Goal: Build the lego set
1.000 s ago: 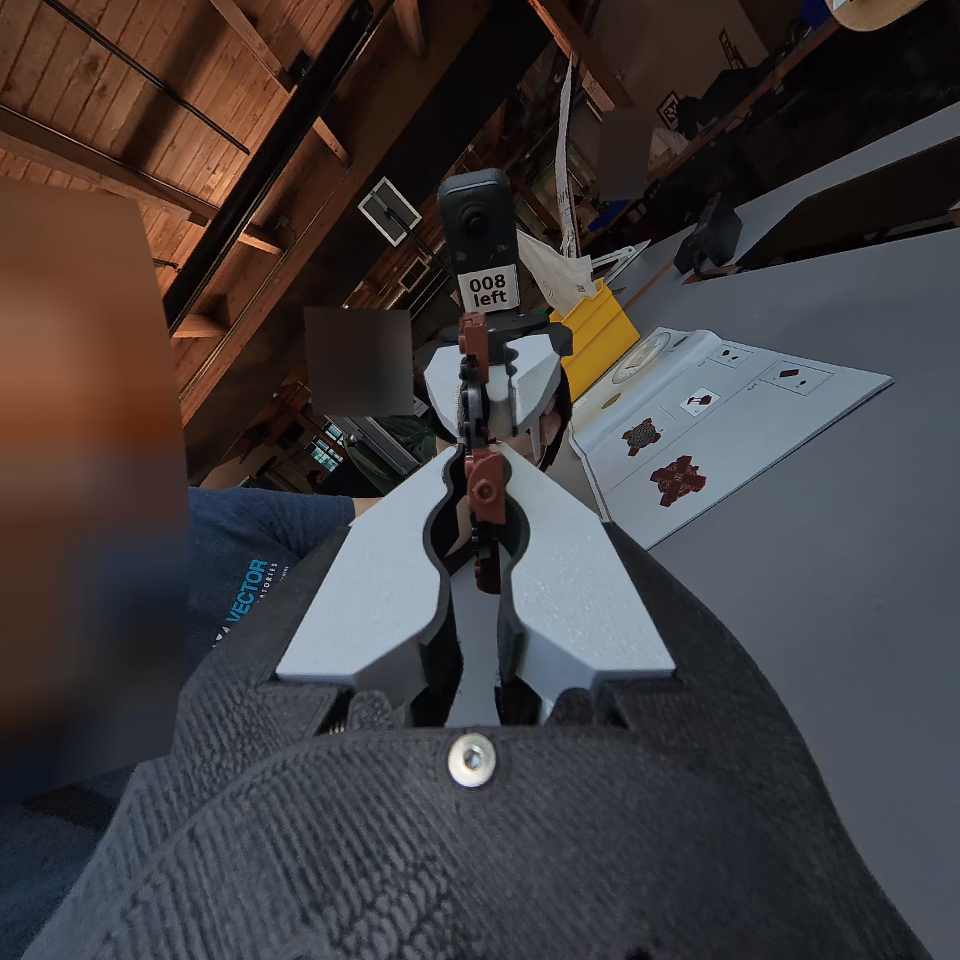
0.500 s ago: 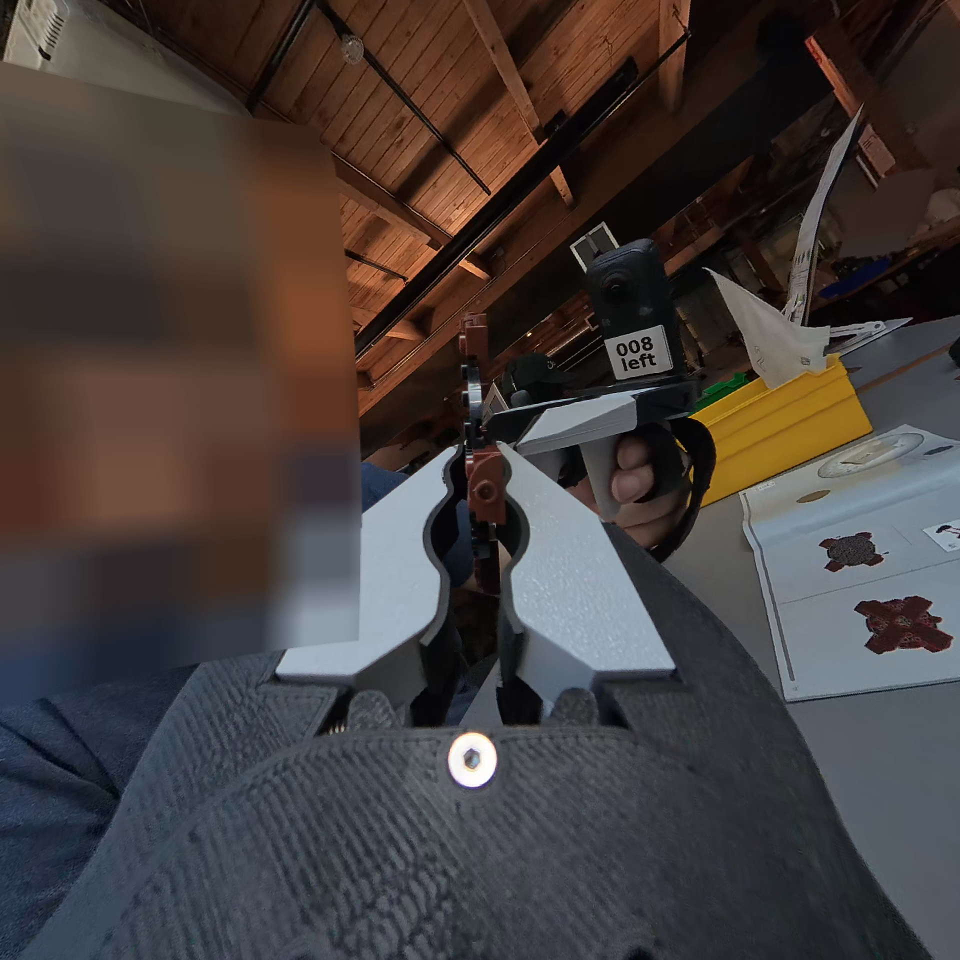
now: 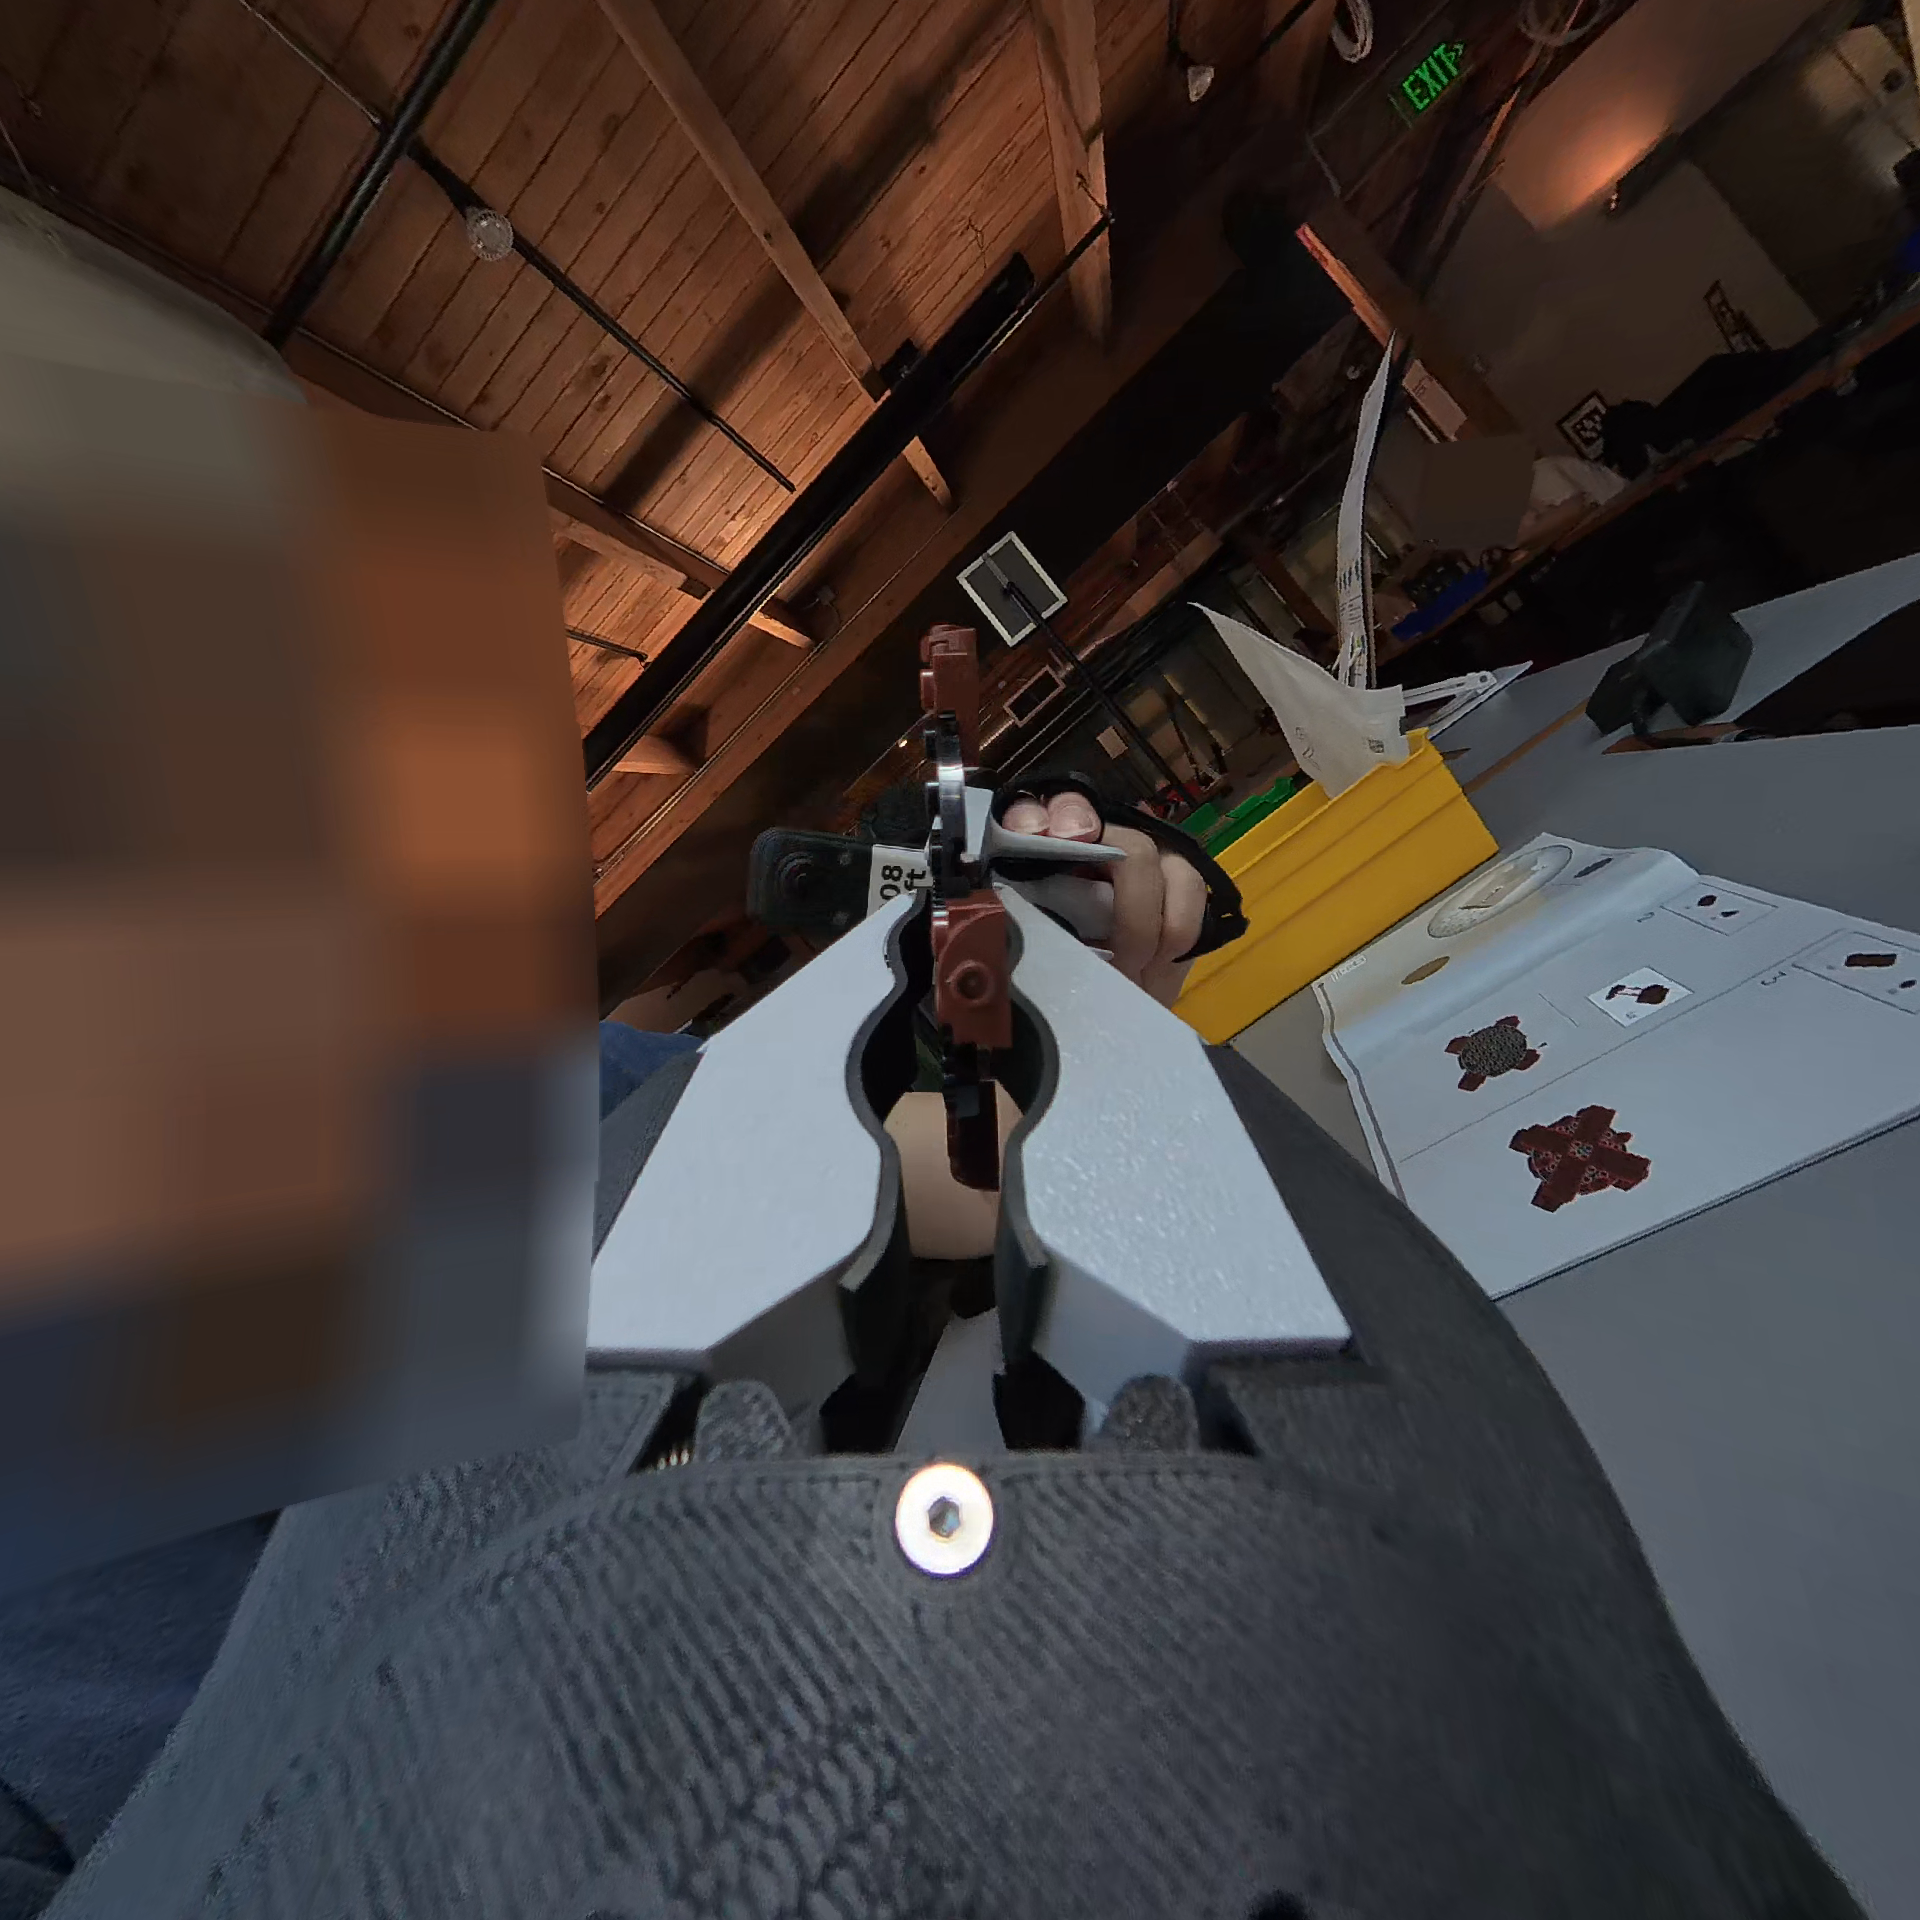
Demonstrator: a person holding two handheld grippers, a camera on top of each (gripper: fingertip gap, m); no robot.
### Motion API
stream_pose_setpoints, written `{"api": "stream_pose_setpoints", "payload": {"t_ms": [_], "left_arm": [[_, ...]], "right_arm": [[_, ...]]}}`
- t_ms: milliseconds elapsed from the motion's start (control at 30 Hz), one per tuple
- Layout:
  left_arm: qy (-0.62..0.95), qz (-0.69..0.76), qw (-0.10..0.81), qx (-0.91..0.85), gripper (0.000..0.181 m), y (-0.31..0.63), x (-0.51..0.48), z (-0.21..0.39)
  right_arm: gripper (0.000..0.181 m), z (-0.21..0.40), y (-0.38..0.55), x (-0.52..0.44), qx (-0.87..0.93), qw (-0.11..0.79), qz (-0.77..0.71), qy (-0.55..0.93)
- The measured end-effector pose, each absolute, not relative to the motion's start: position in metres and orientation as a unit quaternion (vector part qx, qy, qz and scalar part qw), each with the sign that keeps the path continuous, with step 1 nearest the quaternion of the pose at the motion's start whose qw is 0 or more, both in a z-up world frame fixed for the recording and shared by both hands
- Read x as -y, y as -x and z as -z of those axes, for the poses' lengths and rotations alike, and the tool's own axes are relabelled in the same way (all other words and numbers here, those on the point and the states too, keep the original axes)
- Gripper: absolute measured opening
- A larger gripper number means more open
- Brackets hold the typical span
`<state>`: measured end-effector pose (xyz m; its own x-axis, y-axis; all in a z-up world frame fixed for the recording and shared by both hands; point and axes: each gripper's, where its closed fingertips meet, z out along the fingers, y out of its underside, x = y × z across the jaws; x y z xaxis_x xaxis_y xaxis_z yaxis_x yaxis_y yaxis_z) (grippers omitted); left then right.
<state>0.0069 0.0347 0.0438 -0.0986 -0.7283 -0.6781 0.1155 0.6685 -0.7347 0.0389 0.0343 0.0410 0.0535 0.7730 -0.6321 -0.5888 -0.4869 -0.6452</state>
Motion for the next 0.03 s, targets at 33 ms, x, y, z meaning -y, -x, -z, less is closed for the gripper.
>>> {"api": "stream_pose_setpoints", "payload": {"t_ms": [33], "left_arm": [[0.225,0.303,0.645,-0.665,0.001,-0.0091,-0.0366,-0.0407]], "right_arm": [[0.006,-0.0389,-0.0384,-0.0359,0.083,0.497,-0.679,0.533]]}}
